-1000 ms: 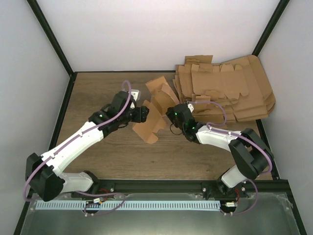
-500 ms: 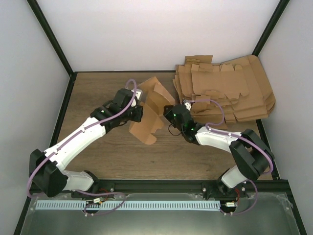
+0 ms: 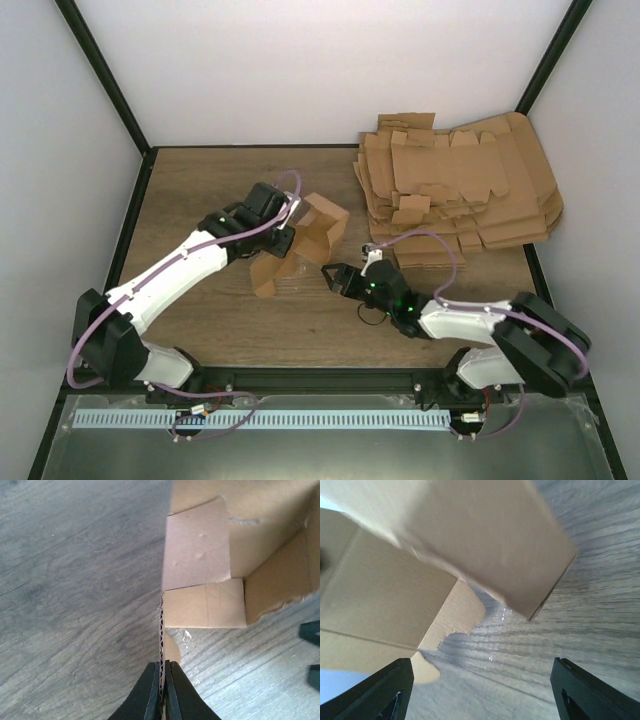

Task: Fold the paper box

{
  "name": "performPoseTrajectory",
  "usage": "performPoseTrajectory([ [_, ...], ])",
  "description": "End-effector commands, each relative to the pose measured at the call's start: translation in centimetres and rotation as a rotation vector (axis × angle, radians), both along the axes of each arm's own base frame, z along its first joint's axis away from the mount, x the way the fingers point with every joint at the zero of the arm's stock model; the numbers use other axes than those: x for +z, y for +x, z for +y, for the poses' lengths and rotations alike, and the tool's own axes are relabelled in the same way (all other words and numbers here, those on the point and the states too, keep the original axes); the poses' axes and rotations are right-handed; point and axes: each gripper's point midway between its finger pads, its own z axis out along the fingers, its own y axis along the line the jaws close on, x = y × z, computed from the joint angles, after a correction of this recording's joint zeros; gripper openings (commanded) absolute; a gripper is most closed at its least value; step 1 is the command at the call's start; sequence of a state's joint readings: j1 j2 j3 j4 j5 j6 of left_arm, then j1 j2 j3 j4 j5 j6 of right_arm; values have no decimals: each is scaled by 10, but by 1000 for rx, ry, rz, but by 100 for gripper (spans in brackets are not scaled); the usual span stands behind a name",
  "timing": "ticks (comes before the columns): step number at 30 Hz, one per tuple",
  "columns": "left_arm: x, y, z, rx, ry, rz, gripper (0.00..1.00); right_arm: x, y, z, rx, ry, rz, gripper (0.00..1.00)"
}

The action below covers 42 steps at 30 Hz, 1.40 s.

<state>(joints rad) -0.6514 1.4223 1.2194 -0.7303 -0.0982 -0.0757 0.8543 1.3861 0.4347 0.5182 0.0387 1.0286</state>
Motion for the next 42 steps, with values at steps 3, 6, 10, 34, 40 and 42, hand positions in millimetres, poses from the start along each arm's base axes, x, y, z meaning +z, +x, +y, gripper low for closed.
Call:
performPoseTrajectory([
  [3,-6,-14,-7,-83,-9,-5,4,60,-10,-11,121,-112,-278,78],
  [6,-17,-18,-5,-90,44,0,4,63,-16,-21,139,-187,-290,79],
  [10,-30,-25,-12,-117,18,26,4,77,-23,-37,128,-217,-353,79],
  [34,-57,-46,-21,-155,-47,78,16,42,47,-56,192,-104,-260,80],
  [40,-37,-46,-23,-156,-94,39,32,46,51,-53,189,-81,-288,80],
  [42,-30,-46,-24,-155,-107,33,42,50,50,-55,176,-74,-307,80],
])
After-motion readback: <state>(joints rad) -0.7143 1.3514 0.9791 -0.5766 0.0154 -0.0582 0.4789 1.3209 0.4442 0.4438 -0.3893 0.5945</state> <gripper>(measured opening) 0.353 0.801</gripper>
